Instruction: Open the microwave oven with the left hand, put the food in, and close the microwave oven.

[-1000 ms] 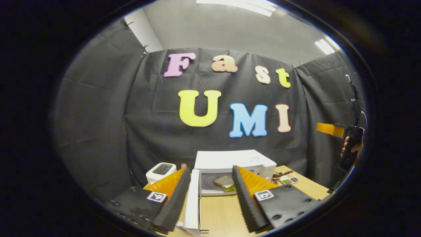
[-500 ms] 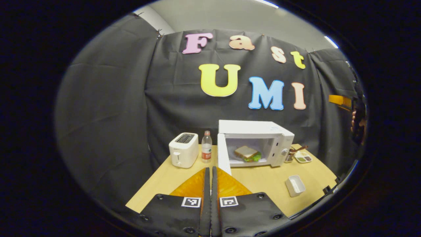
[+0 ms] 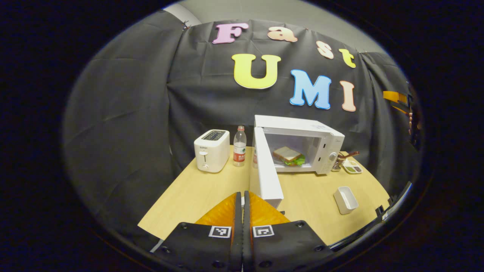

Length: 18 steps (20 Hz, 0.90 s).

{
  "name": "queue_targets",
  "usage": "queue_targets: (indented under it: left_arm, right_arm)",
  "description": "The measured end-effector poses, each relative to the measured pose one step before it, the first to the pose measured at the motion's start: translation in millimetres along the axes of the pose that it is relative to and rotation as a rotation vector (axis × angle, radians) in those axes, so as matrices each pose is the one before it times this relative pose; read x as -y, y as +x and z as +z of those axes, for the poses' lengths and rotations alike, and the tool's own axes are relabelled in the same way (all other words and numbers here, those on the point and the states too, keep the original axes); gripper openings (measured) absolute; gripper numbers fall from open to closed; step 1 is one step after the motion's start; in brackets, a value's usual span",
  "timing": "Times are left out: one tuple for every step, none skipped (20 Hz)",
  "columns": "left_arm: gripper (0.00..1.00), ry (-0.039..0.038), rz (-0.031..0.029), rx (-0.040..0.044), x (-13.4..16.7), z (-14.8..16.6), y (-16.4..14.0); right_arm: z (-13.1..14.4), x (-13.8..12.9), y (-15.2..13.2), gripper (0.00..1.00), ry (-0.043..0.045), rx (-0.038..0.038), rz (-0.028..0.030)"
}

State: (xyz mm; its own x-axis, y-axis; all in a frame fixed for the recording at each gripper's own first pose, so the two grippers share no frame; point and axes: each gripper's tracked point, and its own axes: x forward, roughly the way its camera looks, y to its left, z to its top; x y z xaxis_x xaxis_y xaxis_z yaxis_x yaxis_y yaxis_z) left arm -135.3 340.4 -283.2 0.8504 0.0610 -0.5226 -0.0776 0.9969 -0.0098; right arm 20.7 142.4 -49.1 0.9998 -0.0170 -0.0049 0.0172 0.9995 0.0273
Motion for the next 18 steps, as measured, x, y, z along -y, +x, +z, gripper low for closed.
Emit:
queue_targets:
  left_arm:
    - [0.06, 0.00293, -0.00749, -0.00842, 4.11, -3.75, 2.0]
    - [0.06, 0.00696, 0.00035, -0.00476, 2.88, -0.82, 2.5]
    - [0.06, 0.00715, -0.00284, -0.00637, 2.3, -1.59, 2.04]
    - [0.07, -0.00198, -0.00463, -0.00315, 1.98, -1.4, -2.84]
    - [0.07, -0.00674, -0.00702, -0.0019, 4.02, 0.14, -1.52]
    - [0.07, -0.0025, -0.00214, -0.00133, 4.21, -1.95, -0.85]
    - [0.07, 0.00083, -0.00114, 0.00174, 4.62, 0.8, -1.2]
    - [0.07, -0.00004, -0.00537, -0.00037, 6.18, 1.48, 0.44]
    - [0.07, 0.00032, -0.01067, -0.00246, 8.99, -0.99, 0.18]
    - [0.06, 0.00184, -0.01327, -0.00205, 9.31, -1.02, 1.17]
    - [0.06, 0.01144, -0.01547, -0.00546, 9.73, -2.38, 2.96]
    - [0.06, 0.01545, -0.0117, -0.00883, 8.37, -0.19, 2.08]
    - [0.06, 0.01312, -0.01256, -0.00433, 8.38, 1.22, 1.61]
    - [0.07, 0.00347, -0.01568, -0.00269, 9.94, 0.61, 1.79]
    - [0.07, -0.0014, -0.01623, -0.00401, 11.0, 0.37, 2.33]
    - [0.06, 0.00189, -0.01081, -0.00388, 9.01, 0.74, 3.07]
    - [0.06, 0.00506, -0.00974, -0.00356, 9.69, -0.35, 3.86]
    - [0.06, 0.00386, -0.01235, -0.00046, 10.49, 2.6, 3.92]
  right_arm:
    - [-1.03, 2.56, 0.43, 0.94, -0.00138, -0.00181, -0.00384]
    - [-0.03, 3.12, 0.13, 0.94, -0.0008, -0.00231, -0.00539]
    - [-1.4, 3.81, 0.1, 0.94, 0.0011, -0.00314, -0.00632]
    - [-1.18, 4.0, -0.51, 0.94, 0.00229, -0.00175, -0.00636]
    - [-1.17, 2.24, 0.8, 0.94, 0.00097, -0.0019, -0.00423]
    - [-0.93, 2.37, 0.76, 0.94, -0.00057, -0.00314, -0.0018]
    - [-1.33, 2.84, 1.54, 0.94, -0.00127, -0.00324, -0.0018]
    - [0.2, 1.75, 1.12, 0.94, -0.00101, -0.00031, -0.00099]
    - [-0.47, 0.6, 1.03, 0.95, -0.00187, -0.00004, 0.0016]
    - [-0.21, 0.27, 0.81, 0.94, -0.00282, -0.00153, 0.00364]
    - [-0.93, 1.08, 1.79, 0.94, -0.00273, -0.00163, 0.00373]
    - [0.99, 1.02, 0.85, 0.94, 0.00202, 0.00086, 0.00405]
    - [0.32, 1.29, 1.25, 0.94, 0.00055, -0.0001, 0.00436]
    - [0.46, 2.82, 0.35, 0.94, -0.00308, -0.00082, 0.0011]
    - [-1.13, 2.75, 1.66, 0.94, -0.00351, -0.00068, 0.00055]
    - [0.09, 3.79, 0.68, 0.94, -0.00173, 0.00016, -0.00136]
    - [-0.23, 3.51, 1.06, 0.94, -0.00202, -0.00058, 0.00005]
    - [0.32, 2.76, 2.73, 0.94, -0.00249, -0.00284, -0.00086]
